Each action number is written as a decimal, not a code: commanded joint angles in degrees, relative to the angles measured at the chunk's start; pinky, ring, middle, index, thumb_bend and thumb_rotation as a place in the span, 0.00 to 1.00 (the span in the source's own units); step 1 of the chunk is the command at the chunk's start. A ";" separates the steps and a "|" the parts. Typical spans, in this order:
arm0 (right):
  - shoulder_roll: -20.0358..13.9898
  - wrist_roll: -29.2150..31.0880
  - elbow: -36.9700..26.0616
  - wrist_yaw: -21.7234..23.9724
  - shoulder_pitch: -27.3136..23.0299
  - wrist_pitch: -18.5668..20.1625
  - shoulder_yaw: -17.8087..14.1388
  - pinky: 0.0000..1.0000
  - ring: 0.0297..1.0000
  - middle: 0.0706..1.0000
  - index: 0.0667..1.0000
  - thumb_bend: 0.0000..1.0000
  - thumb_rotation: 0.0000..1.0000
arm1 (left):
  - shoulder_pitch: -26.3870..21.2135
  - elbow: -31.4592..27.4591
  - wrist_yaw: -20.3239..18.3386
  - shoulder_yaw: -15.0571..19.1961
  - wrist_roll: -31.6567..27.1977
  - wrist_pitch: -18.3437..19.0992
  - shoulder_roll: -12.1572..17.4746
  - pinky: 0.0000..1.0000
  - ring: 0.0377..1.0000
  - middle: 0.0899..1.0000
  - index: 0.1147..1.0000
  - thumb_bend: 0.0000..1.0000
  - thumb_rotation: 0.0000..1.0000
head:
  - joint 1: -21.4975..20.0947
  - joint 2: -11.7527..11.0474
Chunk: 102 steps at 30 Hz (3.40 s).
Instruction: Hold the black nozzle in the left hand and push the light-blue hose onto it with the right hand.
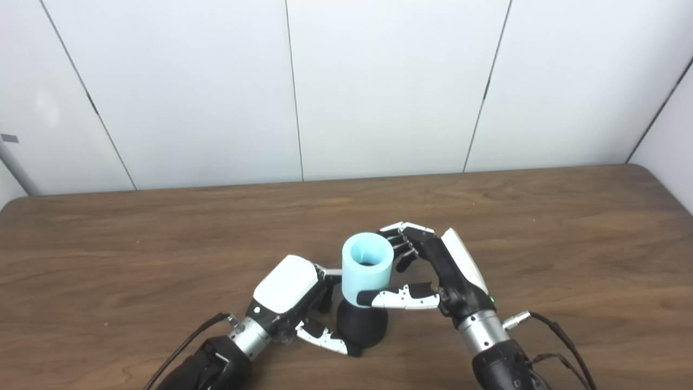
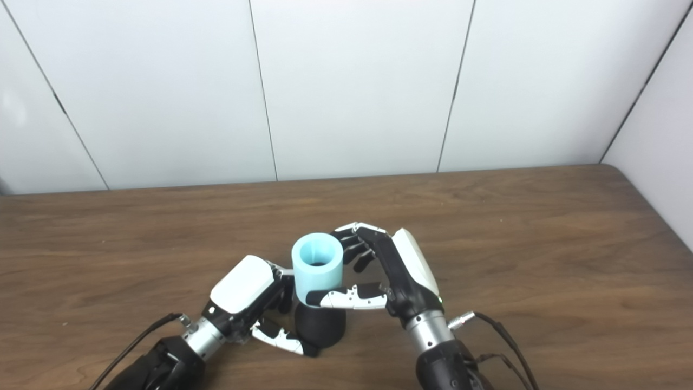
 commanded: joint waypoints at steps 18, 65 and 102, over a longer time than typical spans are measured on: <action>-3.88 0.32 -5.54 -0.96 -2.32 -9.19 -0.90 0.94 0.98 0.98 1.00 0.99 0.81 | 8.02 5.83 -2.40 -4.23 1.60 -0.16 -0.86 0.31 0.34 0.36 0.46 0.52 0.00 | -0.05 -0.12; -11.21 -27.75 -14.17 18.16 0.09 -24.54 3.79 1.00 1.00 1.00 0.97 0.98 0.83 | 7.91 6.16 -0.96 -4.57 2.92 -0.22 -0.59 0.33 0.36 0.37 0.46 0.52 0.00 | -0.04 -0.15; -13.95 -36.19 -11.06 21.41 5.74 -26.71 8.06 0.88 0.97 0.98 0.93 0.82 0.87 | 8.11 5.27 -2.83 -4.38 2.14 0.63 -0.52 0.30 0.34 0.36 0.46 0.52 0.00 | 0.32 -0.10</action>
